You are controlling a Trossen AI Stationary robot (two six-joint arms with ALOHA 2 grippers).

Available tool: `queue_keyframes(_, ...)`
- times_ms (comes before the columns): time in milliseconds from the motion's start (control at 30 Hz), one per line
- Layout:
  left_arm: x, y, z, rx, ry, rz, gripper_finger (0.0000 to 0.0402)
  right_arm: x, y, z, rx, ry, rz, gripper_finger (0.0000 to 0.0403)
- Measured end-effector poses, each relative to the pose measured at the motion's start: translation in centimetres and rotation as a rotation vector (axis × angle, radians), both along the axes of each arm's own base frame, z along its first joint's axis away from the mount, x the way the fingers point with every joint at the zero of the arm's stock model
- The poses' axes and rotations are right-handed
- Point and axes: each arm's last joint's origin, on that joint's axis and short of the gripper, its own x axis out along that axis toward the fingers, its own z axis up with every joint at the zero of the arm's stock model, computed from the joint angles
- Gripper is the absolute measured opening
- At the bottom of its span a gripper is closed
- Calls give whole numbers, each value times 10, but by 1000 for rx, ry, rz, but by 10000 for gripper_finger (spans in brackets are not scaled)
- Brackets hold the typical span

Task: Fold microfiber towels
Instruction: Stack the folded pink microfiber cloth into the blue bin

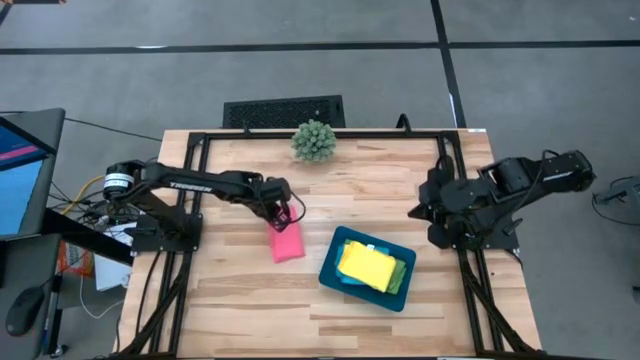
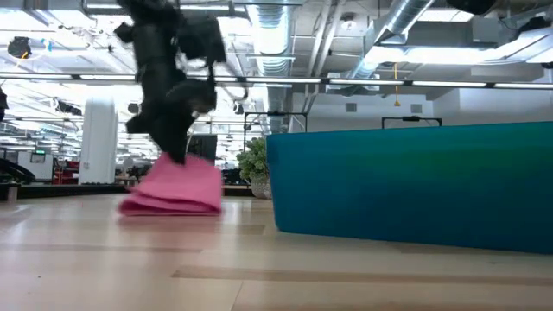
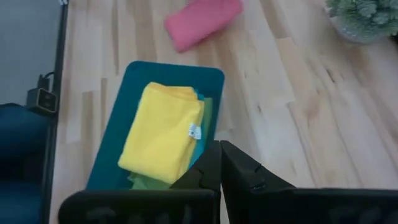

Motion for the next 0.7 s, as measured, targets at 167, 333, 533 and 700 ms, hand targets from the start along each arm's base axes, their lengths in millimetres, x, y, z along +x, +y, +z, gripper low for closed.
queue_keyframes(167, 20, -5, 42, 28, -88, 74, 2, -2, 5, 0, -23, -9, 12, 28)
queue_keyframes(333, 36, -17, 84, 2, -220, 136, 1, -3, 10, 0, -55, -21, 24, 28)
queue_keyframes(533, 46, -32, 126, 12, -369, 207, 1, -6, 14, 0, -92, -25, 33, 28)
queue_keyframes(700, 57, -43, 145, -16, -546, 273, 1, -9, 16, -1, -131, -25, 40, 28)
